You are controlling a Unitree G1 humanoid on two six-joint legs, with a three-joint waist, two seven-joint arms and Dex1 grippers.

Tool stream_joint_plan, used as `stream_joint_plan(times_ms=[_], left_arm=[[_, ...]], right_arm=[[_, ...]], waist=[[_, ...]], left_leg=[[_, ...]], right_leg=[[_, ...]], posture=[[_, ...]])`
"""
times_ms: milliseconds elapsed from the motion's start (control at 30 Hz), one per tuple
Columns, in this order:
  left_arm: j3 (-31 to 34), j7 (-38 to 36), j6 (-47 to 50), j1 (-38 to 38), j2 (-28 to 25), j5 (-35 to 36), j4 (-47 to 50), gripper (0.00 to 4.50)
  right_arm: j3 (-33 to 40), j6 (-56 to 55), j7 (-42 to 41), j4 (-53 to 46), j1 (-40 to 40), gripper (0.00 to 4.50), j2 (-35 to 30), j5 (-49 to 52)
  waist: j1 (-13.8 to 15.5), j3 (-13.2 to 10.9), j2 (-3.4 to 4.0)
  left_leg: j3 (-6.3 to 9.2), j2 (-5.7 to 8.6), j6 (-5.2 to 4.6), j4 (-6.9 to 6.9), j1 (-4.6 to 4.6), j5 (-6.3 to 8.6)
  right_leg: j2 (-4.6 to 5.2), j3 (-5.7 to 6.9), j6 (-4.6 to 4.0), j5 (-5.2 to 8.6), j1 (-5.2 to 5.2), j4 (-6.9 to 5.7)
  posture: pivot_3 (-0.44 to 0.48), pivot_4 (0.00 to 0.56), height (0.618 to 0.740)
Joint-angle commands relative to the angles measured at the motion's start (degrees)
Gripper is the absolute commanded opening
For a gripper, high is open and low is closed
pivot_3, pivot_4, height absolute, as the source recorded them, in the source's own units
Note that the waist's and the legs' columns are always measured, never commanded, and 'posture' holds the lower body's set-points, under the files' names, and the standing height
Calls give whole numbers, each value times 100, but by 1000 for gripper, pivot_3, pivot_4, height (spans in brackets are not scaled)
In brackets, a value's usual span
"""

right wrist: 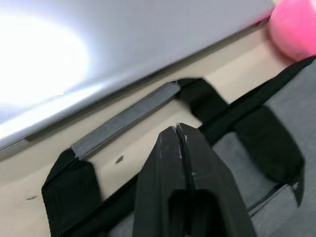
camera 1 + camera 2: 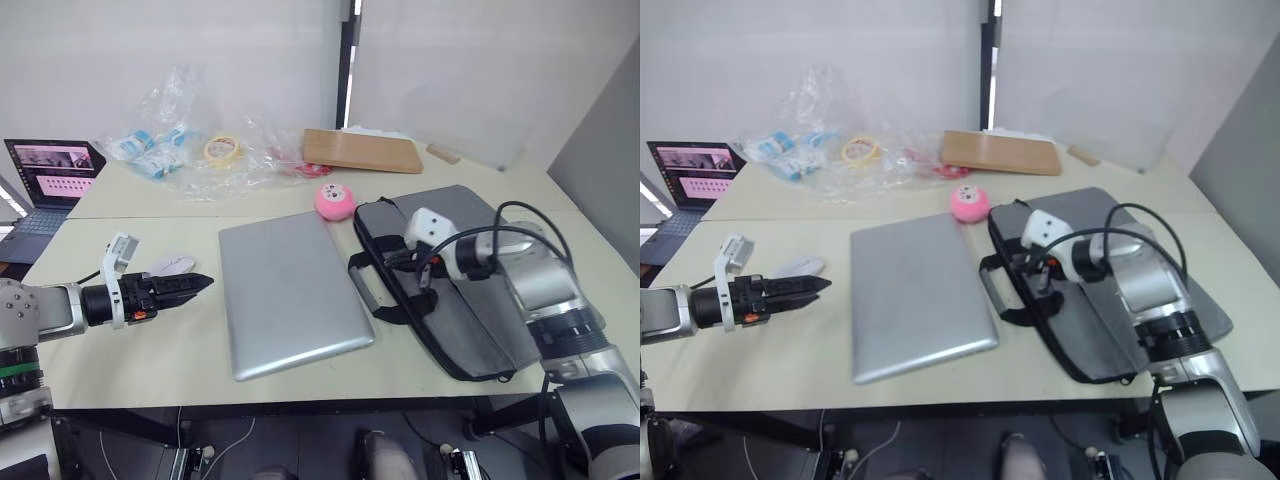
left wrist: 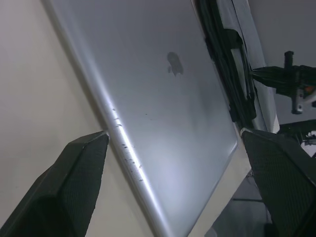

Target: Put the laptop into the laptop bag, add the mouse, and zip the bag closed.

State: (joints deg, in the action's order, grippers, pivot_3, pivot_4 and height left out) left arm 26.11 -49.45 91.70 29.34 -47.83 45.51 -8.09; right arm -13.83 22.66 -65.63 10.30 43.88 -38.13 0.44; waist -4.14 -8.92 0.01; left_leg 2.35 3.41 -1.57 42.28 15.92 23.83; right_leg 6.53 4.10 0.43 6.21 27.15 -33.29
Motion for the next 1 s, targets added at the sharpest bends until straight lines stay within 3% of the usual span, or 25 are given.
stream_joint_plan(times_ms=[33,233,1000], left_arm=[[61,217,80,111,-74,196,-170,4500],[-270,379,80,287,-245,417,-961,4500],[-1069,144,-687,507,102,-128,-1691,4500]], right_arm=[[-122,-178,134,-50,229,24,149,-133],[-406,-489,350,347,327,24,445,-423],[-774,-1115,779,1749,732,24,1425,-973]], waist=[[-11,0,0],[27,0,0],[7,0,0]], left_leg=[[-5,-3,3,-1,-6,-2],[4,-17,42,-11,-15,-24],[19,-17,42,-22,-10,-26]], right_leg=[[-1,-1,-8,-5,-3,1],[-15,-11,-26,-18,-6,7],[-17,-1,-27,-19,-5,6]], posture=[[0,150,740],[0,150,740],[0,150,740]])
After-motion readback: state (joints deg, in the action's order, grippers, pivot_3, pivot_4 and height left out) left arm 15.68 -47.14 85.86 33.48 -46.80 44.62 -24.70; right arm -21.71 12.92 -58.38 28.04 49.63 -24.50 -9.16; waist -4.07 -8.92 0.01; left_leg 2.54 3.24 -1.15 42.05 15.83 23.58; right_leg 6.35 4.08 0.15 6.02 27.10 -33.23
